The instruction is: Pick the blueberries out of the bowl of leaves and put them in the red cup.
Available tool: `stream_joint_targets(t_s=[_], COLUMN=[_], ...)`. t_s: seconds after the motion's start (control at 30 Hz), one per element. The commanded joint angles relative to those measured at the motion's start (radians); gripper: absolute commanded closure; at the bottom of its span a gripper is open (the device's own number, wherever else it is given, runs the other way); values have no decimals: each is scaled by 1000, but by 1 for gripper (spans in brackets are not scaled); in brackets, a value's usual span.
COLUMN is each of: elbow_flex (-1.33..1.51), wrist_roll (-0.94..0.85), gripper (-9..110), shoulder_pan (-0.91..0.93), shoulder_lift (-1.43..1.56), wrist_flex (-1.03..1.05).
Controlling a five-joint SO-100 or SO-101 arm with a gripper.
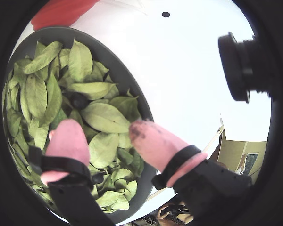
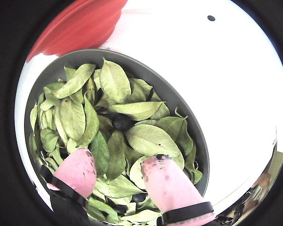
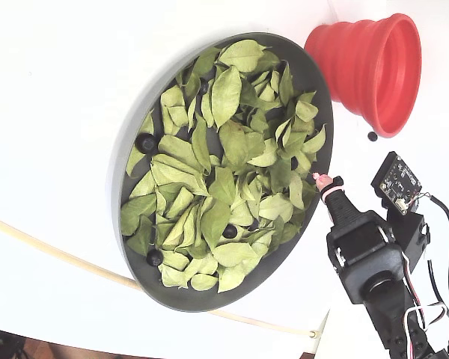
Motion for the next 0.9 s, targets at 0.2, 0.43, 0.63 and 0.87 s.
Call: stream_joint_targets(t_s=[0.2, 0.43, 0.63, 0.87], elbow_flex=[-107, -144, -175, -198], wrist_roll=[17, 32, 54, 64], gripper=[83, 84, 84, 84], shoulder_pan=[14, 0, -12, -18], shoulder_lift=[-52, -98, -133, -169], wrist_flex=[-51, -64, -66, -80])
